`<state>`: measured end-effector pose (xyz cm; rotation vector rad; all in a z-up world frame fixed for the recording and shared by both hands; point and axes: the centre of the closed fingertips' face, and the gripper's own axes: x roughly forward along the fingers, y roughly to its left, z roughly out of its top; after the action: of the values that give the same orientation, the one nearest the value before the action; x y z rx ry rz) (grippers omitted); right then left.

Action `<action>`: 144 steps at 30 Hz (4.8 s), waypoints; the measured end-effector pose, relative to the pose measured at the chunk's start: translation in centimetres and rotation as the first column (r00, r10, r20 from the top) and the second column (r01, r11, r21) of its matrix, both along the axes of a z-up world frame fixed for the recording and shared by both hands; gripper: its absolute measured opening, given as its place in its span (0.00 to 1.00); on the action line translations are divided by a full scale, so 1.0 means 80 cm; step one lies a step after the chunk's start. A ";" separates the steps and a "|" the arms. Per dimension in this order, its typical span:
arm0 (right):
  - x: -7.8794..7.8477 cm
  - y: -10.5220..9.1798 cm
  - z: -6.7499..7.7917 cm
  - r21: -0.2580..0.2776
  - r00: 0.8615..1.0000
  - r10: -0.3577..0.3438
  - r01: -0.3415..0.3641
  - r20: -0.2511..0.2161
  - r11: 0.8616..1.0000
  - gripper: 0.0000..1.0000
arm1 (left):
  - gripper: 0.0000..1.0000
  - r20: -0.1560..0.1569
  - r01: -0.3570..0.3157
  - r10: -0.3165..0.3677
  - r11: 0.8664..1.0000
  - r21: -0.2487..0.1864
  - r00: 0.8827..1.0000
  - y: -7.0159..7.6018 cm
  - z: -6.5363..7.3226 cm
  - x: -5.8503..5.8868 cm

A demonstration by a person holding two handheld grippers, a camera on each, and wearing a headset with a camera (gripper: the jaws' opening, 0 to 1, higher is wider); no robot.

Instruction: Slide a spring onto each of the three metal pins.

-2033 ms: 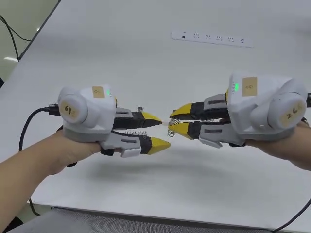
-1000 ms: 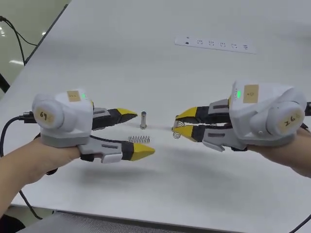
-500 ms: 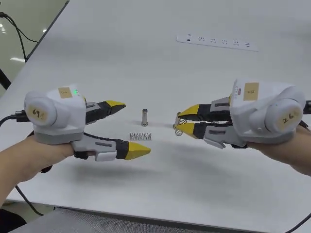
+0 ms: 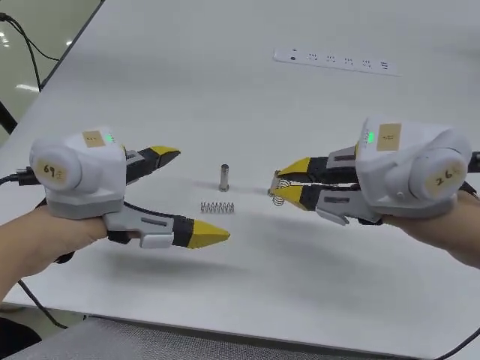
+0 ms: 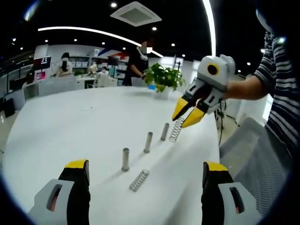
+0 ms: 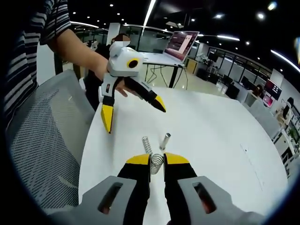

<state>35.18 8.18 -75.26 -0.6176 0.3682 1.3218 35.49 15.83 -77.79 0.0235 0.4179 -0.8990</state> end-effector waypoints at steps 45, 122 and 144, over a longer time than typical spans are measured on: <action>0.068 -0.002 0.009 0.053 0.988 -0.152 0.152 -0.011 0.987 0.07 | 0.98 0.004 -0.027 0.027 1.000 -0.008 1.000 0.006 0.003 0.004; 0.057 -0.004 -0.076 -0.072 0.975 -0.191 0.184 -0.112 0.980 0.08 | 0.95 -0.013 -0.051 0.050 0.999 -0.019 0.999 0.014 0.001 0.002; 0.061 -0.002 -0.054 -0.008 0.967 -0.210 0.211 -0.145 0.977 0.12 | 0.95 -0.015 -0.052 0.052 0.998 -0.020 0.999 0.015 0.003 0.001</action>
<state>40.03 8.00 -79.62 -0.4628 0.5328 1.1659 35.60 17.06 -77.55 -0.0127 0.4205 -0.8528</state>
